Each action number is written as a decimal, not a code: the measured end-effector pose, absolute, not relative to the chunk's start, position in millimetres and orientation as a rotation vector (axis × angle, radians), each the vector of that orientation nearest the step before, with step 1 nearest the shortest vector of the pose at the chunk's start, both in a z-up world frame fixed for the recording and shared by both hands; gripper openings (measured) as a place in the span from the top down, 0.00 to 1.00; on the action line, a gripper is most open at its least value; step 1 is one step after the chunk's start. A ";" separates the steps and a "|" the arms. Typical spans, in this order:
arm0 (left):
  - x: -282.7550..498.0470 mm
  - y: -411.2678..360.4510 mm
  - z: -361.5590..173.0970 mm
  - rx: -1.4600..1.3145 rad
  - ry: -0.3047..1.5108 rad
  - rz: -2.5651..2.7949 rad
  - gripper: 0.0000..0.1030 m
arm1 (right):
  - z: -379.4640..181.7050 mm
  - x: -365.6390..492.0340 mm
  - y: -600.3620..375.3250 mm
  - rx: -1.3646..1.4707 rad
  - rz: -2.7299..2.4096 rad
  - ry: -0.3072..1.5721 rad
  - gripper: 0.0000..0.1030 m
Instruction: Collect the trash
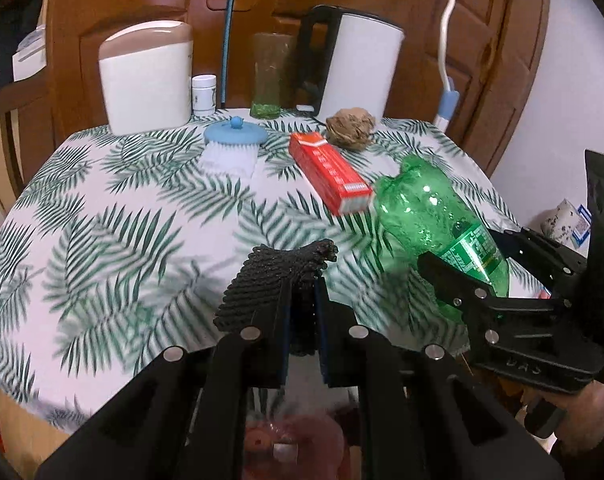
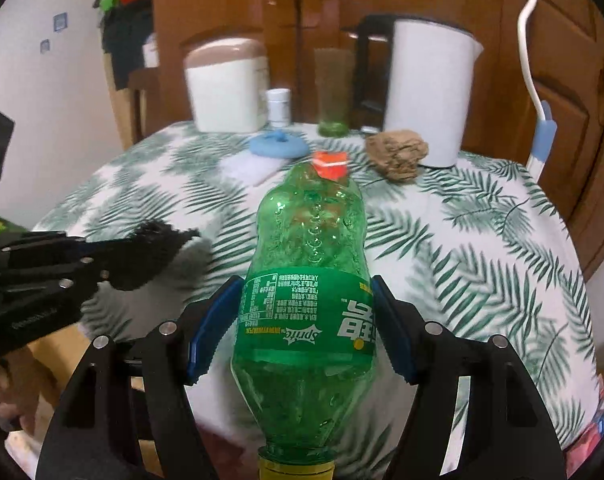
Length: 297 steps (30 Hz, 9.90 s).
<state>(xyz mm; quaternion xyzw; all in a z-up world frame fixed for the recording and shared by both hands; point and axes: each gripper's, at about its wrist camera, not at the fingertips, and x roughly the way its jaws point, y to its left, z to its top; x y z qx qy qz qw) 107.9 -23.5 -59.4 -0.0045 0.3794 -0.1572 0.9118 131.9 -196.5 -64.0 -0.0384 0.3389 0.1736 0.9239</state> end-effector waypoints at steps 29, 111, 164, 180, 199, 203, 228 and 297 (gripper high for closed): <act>-28.1 -1.4 -212.4 0.031 1.076 -0.279 0.88 | -181.6 -29.8 -142.1 -0.099 0.494 0.899 0.35; 41.3 35.0 -339.0 0.071 1.277 0.017 0.05 | -371.4 24.9 -110.4 -0.214 0.420 1.177 0.08; 295.9 -8.8 -72.4 0.150 0.869 -0.077 0.05 | -70.7 248.5 -168.7 -0.166 0.253 0.734 0.06; 334.9 -13.5 -94.1 0.162 0.905 -0.079 0.05 | -97.7 306.1 -155.7 -0.181 0.276 0.860 0.51; 355.0 -38.2 -105.1 0.134 0.910 -0.170 0.45 | -98.5 302.3 -166.4 -0.170 0.275 0.850 0.53; 351.9 -35.4 -102.9 0.118 0.904 -0.174 0.74 | -98.4 301.9 -166.2 -0.169 0.278 0.845 0.53; 284.5 -19.7 -58.2 0.070 0.861 -0.234 0.77 | -69.1 274.8 -165.9 -0.136 0.320 0.784 0.53; 10.3 12.2 -90.4 0.067 0.847 -0.229 0.75 | -91.9 20.3 -151.3 -0.133 0.428 0.805 0.54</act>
